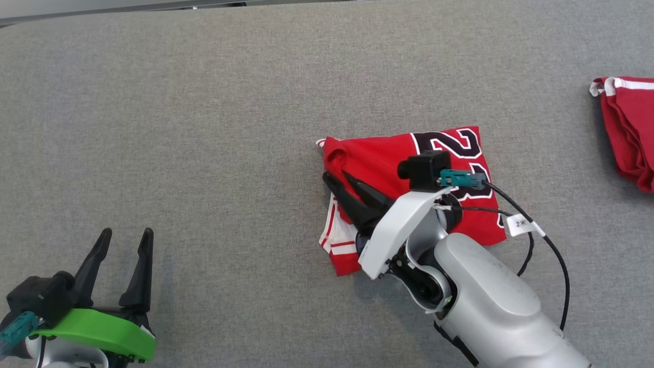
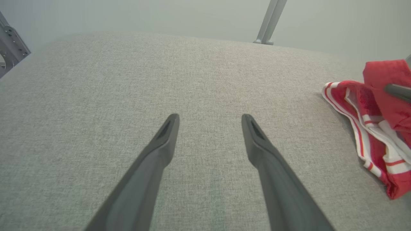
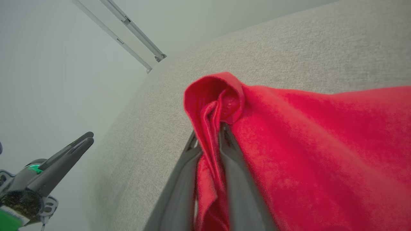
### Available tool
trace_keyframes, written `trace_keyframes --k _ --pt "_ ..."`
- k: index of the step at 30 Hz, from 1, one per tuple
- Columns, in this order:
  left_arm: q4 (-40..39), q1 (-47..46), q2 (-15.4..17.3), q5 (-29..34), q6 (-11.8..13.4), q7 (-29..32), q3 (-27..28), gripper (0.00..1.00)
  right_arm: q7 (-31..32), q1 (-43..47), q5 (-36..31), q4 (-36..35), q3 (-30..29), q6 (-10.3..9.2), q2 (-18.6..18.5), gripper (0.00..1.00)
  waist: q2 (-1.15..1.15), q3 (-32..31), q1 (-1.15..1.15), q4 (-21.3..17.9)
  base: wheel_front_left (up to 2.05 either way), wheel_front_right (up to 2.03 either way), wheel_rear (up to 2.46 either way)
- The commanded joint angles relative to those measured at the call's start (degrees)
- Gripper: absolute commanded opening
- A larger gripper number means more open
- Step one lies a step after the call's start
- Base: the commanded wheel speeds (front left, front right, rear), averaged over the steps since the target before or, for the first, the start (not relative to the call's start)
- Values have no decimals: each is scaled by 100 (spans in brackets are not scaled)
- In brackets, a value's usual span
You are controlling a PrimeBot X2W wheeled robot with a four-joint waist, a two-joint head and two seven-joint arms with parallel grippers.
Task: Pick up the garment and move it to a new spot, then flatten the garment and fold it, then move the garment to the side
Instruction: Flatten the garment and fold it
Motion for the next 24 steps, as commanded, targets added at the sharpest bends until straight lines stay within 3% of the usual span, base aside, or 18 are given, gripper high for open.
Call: trace_keyframes --k 1,5,9,13,19,24 --pt "26 -23 -8 -33 1 31 7 100 16 -79 -8 9 141 4 6 100 14 -41 0 15 0 0 0" --pt "40 86 9 -104 57 74 35 100 22 -96 -85 -154 295 3 0 100 14 -94 0 10 0 0 0" --pt "-23 130 25 -122 79 15 92 100 62 31 -215 -440 48 3 -10 100 14 -131 0 36 0 0 0" --pt "-101 219 4 -108 126 -76 146 100 420 348 -732 -957 -868 3 -191 100 14 -193 0 105 0 0 0" --pt "-246 275 -79 -137 137 -127 142 100 1540 1069 -1241 -1780 -2763 3 -678 100 14 -183 0 261 0 0 0" --pt "-256 208 -125 -144 103 -144 107 100 2262 1510 -1265 -1964 -3761 4 -682 100 14 -116 0 368 0 0 0"
